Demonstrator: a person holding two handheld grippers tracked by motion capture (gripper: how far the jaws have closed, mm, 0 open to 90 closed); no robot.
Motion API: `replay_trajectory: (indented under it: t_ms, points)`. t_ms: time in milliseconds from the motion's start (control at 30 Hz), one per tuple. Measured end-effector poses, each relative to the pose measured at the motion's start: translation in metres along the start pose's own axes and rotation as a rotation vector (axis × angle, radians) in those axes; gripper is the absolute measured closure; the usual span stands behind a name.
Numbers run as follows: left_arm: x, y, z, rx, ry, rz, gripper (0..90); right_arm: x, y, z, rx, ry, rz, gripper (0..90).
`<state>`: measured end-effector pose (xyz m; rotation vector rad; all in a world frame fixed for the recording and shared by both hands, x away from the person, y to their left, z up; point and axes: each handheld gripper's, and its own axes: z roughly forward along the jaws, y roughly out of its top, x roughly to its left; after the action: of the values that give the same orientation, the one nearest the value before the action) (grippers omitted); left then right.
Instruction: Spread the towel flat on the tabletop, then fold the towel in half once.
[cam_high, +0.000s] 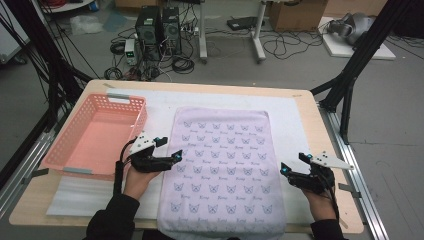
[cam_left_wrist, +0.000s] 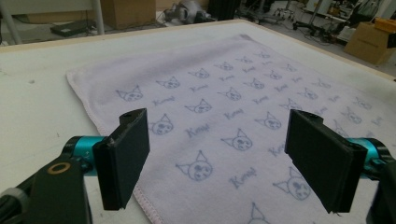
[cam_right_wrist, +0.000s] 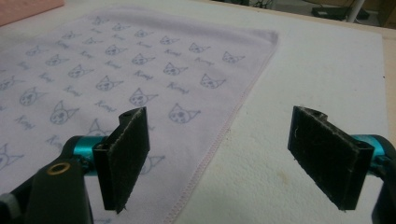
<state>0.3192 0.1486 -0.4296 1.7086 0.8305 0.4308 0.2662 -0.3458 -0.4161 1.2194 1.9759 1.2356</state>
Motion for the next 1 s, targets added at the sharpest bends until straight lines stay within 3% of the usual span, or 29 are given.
replay_trajectory:
  t_ms: [100, 200, 333, 467, 567, 1000]
  points:
    - [0.0, 0.001, 0.0, -0.002, 0.024, 0.012, 22.1, -0.001, -0.001, -0.002, -0.006, 0.011, 0.025, 19.7]
    - [0.002, 0.001, -0.002, -0.018, 0.034, -0.014, 22.0, -0.001, -0.001, -0.002, -0.004, 0.007, 0.017, 19.7]
    - [0.002, 0.002, -0.003, -0.022, 0.041, -0.007, 22.1, -0.001, -0.001, -0.003, -0.007, 0.021, 0.042, 19.7]
    - [0.004, 0.001, -0.003, -0.019, 0.044, -0.025, 22.0, 0.0, -0.001, 0.0, 0.0, 0.028, 0.034, 19.7]
    - [0.004, 0.0, -0.001, 0.002, 0.06, -0.022, 21.0, 0.0, -0.002, 0.004, 0.028, 0.02, 0.033, 19.7]
    - [-0.002, -0.001, 0.007, 0.048, 0.046, 0.002, 21.7, -0.005, -0.008, 0.016, 0.103, 0.021, 0.039, 19.8]
